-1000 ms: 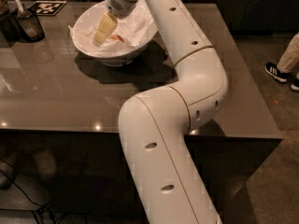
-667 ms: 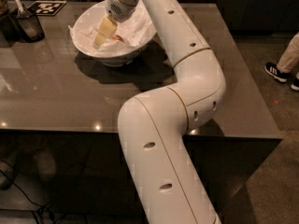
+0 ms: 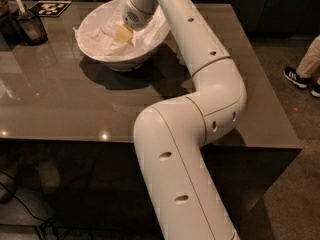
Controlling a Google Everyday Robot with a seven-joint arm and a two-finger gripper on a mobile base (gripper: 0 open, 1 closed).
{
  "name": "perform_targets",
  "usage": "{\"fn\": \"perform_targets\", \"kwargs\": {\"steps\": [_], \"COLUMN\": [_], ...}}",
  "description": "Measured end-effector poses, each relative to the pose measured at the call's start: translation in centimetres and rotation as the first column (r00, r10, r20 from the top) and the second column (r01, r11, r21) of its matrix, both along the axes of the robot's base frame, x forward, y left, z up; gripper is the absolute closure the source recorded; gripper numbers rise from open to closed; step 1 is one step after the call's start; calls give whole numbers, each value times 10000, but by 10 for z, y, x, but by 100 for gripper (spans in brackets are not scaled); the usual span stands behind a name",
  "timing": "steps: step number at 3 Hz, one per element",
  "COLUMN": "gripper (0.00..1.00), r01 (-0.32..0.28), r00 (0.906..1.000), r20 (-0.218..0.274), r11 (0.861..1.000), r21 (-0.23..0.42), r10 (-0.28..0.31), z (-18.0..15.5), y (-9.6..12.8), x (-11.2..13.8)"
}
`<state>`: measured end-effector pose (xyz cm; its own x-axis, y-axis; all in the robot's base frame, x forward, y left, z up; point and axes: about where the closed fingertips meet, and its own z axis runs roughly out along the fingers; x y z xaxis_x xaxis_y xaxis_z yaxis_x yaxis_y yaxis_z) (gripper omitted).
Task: Pick apple from white bowl
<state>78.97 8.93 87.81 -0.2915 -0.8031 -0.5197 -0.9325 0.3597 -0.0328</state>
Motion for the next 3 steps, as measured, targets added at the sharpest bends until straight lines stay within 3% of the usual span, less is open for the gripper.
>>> {"fn": "perform_targets", "kwargs": {"steps": [1,2,3], "gripper": [0,0,0], "r01": [130,-15,-657], "r00": [9998,9998,9964], "r20": [-168,-221,-515], "r11": [9999,9999,9976], "r21": [28,102,201], "r10": [-129,18,667], "z": [-7,-9,-24], "y": [-6,5,49], "x": [1,0,-7]}}
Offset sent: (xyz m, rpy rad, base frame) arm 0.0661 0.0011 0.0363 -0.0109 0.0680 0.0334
